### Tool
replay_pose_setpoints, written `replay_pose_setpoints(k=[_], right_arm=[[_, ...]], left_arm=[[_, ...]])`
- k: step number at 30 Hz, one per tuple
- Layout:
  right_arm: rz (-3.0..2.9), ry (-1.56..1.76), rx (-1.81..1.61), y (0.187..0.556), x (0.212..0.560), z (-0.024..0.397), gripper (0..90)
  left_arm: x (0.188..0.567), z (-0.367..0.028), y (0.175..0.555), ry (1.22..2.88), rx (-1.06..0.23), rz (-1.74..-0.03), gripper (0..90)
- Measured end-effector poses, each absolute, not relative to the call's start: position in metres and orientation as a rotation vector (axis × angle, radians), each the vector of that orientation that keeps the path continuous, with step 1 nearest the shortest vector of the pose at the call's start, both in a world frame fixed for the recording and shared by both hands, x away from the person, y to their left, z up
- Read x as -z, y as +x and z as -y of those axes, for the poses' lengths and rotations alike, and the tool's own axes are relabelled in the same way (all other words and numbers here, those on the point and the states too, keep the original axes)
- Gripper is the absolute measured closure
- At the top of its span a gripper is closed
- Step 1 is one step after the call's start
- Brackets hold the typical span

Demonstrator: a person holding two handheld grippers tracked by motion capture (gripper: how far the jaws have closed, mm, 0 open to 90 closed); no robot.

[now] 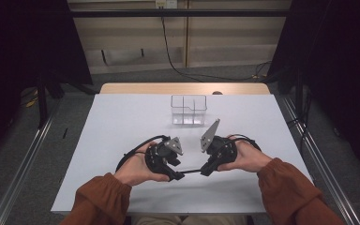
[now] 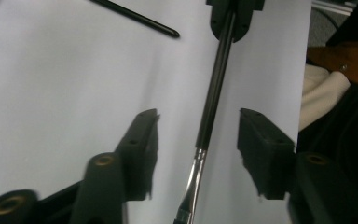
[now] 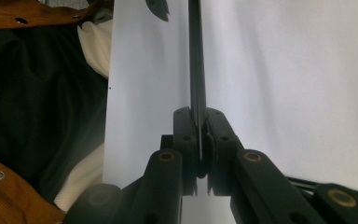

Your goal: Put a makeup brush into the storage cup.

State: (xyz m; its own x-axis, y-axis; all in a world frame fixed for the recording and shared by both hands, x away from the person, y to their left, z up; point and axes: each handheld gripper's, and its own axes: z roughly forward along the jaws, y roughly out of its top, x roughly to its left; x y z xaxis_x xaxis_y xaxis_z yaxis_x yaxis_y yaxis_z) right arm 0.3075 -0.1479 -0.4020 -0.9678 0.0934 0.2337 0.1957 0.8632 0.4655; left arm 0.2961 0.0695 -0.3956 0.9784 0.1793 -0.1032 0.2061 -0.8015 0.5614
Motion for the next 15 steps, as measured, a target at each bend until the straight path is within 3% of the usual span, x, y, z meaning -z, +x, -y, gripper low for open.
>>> replay_pose_setpoints(k=[6,15], right_arm=[[2.842,-0.245,0.767,0.307,0.401,0.153,84.2],[2.843,-0.301,0.802,0.308,0.401,0.163,84.2]], left_arm=[[0.397,-0.080,0.296,2.456,0.044,-0.338,25.4],[0.403,-0.098,0.295,2.396,-0.004,-0.432,11.7]])
